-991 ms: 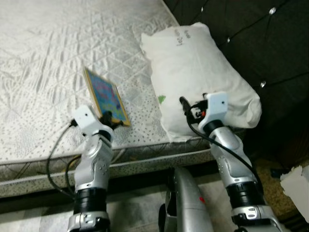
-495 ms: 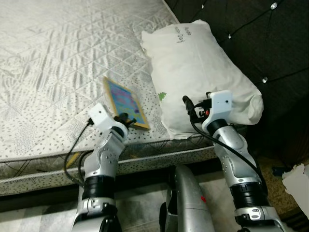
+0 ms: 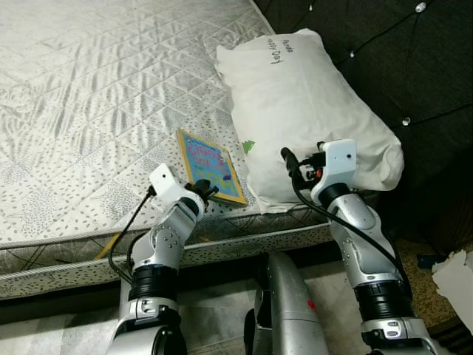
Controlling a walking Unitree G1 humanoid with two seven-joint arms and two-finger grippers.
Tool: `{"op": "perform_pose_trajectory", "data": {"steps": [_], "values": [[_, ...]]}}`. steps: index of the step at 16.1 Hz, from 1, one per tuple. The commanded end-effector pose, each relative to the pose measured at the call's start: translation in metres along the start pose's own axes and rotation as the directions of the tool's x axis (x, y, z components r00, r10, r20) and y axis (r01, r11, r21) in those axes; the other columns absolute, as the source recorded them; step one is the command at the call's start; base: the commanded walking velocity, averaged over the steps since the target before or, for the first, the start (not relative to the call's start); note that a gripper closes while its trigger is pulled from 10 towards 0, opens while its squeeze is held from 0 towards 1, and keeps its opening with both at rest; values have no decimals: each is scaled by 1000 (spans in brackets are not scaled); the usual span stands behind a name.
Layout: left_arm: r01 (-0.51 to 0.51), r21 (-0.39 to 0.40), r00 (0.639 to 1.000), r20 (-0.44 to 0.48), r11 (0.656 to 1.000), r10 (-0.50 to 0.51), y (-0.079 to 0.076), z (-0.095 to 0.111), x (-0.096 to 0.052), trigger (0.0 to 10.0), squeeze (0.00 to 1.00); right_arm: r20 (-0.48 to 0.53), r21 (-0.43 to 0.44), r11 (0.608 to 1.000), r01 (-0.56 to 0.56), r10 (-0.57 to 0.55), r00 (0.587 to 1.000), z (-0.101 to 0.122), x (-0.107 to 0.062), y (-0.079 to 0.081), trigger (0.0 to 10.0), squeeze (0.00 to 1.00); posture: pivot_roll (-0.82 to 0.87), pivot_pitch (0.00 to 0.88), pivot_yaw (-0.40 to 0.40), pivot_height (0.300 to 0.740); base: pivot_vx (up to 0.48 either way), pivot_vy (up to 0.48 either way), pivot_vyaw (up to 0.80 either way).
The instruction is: Clean up the room
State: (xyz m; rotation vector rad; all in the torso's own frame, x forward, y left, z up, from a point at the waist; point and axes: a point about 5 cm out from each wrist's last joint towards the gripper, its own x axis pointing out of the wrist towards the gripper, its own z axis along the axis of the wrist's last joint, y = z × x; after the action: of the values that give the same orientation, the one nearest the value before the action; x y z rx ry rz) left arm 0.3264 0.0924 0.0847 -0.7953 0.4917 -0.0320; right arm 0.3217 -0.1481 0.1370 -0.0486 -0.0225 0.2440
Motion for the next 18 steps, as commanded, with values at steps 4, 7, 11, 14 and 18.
{"op": "perform_pose_trajectory", "data": {"steps": [4,7,11,14,18], "values": [[74,-7,986,-151,997,-74,-18,-19,7,10000,0,4,-7,1000,-1,1,1000,3,-2,0,10000,0,-184,105,-91,514,0,0,0],[89,9,980,-178,996,-86,-19,-21,8,10000,0,6,-8,1000,-1,1,1000,3,-1,0,10000,0,-185,100,-88,514,0,0,0],[75,37,983,-172,996,-68,-14,-19,10,10000,0,8,-7,1000,2,-2,1000,3,-1,0,10000,0,-185,96,-88,514,0,0,0],[65,56,989,-139,996,-57,-7,-8,12,10000,890,7,-7,1000,2,-2,1000,2,0,0,10000,0,-180,92,-88,514,0,0,0],[46,70,994,-106,996,-39,1,2,14,10000,1000,12,-5,1000,-1,1,1000,3,2,2,10000,0,-175,85,-86,514,0,0,0]]}}
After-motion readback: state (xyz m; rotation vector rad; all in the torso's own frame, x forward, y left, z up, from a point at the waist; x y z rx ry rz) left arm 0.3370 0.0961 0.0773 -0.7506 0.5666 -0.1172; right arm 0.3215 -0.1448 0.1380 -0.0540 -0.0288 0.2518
